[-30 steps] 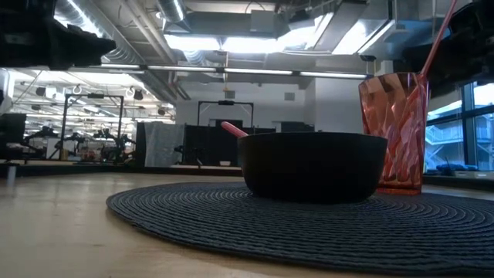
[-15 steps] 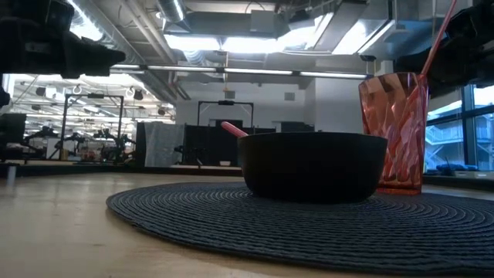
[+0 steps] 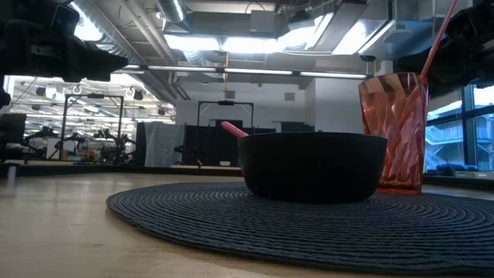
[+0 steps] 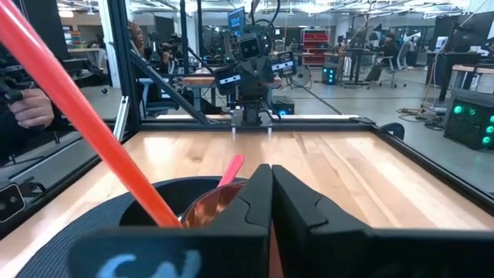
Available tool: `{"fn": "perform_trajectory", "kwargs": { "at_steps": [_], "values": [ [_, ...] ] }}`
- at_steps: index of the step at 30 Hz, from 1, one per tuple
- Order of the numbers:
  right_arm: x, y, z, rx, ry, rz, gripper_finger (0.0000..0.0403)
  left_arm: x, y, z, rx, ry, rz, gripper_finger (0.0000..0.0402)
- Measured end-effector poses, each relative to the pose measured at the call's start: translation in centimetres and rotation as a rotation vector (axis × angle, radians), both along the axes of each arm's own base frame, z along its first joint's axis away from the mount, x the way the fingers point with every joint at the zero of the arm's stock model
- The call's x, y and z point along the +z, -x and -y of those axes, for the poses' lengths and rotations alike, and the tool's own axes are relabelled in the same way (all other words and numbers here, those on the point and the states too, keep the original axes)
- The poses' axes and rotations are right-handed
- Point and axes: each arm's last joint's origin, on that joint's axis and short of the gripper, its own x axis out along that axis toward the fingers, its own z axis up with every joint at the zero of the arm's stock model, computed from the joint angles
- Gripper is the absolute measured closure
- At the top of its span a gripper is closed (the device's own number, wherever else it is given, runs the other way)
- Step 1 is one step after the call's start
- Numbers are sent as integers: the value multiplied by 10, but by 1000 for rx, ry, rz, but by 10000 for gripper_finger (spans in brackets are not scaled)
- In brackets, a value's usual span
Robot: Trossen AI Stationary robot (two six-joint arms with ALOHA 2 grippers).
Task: Pick & Place Utensil
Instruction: Return to Home Position
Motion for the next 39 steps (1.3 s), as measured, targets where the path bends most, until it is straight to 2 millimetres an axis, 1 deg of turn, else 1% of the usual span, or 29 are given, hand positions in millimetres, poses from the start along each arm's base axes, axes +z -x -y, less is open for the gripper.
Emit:
{"fn": "perform_trajectory", "kwargs": {
  "at_steps": [10,13,15,18,26,36,39],
  "values": [
    [0,0,0,14,14,-5,397,0,0,0,2,-3,-5,399],
    [-1,0,-2,77,47,-13,397,-1,0,-1,37,-12,-15,398],
    [-1,0,-3,88,51,-13,397,-2,0,-2,79,-12,-25,399],
    [-1,0,-2,64,49,-11,397,-2,0,-3,115,-3,-25,399],
    [-1,0,-1,43,58,-10,397,-2,0,-3,118,12,-21,394],
    [-1,0,-1,47,-32,-11,397,-2,0,-4,120,12,-20,396],
    [-1,0,-1,46,-25,-11,397,-2,0,-4,120,12,-19,394]
  ]
}}
